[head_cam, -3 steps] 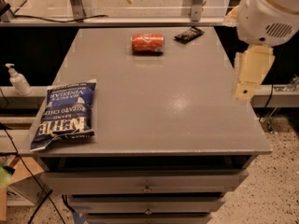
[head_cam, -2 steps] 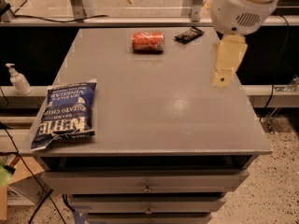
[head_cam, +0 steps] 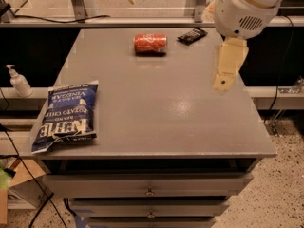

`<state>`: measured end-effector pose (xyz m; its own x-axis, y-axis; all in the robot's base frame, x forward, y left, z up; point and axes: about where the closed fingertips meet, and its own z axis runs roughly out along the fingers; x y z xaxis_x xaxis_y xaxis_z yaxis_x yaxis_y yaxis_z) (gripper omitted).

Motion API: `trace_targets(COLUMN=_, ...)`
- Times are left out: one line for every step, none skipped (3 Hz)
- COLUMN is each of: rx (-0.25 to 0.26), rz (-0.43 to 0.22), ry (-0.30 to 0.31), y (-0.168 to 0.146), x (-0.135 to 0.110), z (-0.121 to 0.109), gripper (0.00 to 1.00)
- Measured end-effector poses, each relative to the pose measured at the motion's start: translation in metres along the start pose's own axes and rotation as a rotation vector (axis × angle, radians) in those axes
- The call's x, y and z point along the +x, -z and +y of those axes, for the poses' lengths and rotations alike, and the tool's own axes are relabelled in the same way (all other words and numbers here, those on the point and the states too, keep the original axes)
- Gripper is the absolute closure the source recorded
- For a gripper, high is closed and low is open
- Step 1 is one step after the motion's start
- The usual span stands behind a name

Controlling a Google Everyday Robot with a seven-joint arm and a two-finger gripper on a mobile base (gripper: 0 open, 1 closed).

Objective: Place coke can upright

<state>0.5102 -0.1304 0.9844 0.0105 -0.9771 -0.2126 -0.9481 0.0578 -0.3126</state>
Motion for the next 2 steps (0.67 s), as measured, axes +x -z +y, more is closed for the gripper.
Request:
trace_targets(rx=-0.008, rz=-0.074, ry=0.028, y=-0.021, x=-0.027, z=-0.022, gripper=0.0)
trace_targets(rx=0.002, rz=-0.117, ry=0.065, y=-0.041, x=-0.055, z=-0.049, gripper=0.0)
